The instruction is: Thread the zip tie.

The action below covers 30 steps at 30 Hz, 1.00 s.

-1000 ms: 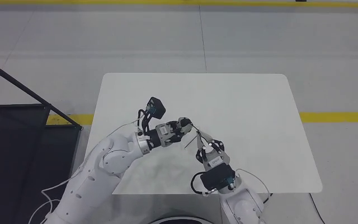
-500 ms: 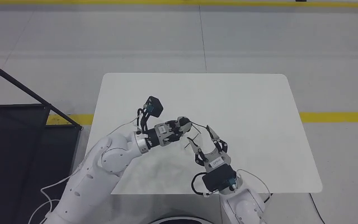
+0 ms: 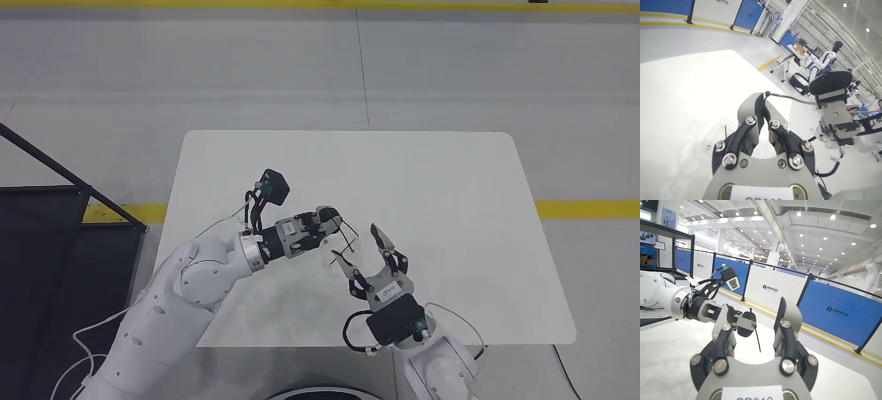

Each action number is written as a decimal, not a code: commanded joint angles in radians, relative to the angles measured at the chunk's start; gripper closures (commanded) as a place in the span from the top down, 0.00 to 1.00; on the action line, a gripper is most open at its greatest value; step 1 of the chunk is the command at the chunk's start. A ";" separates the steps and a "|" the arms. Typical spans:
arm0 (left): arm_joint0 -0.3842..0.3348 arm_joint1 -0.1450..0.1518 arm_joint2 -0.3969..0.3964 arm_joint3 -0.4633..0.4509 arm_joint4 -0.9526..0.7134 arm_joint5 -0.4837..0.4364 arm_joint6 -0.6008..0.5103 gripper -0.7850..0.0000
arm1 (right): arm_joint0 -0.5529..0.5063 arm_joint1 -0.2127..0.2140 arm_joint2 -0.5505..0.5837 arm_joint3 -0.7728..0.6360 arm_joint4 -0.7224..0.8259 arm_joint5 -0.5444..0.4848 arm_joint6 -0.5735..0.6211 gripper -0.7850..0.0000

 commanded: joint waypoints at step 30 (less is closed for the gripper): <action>-0.171 0.020 -0.031 0.052 -0.233 -0.021 -0.416 0.00 | -0.256 0.064 0.373 -0.199 0.127 -0.362 -0.192 1.00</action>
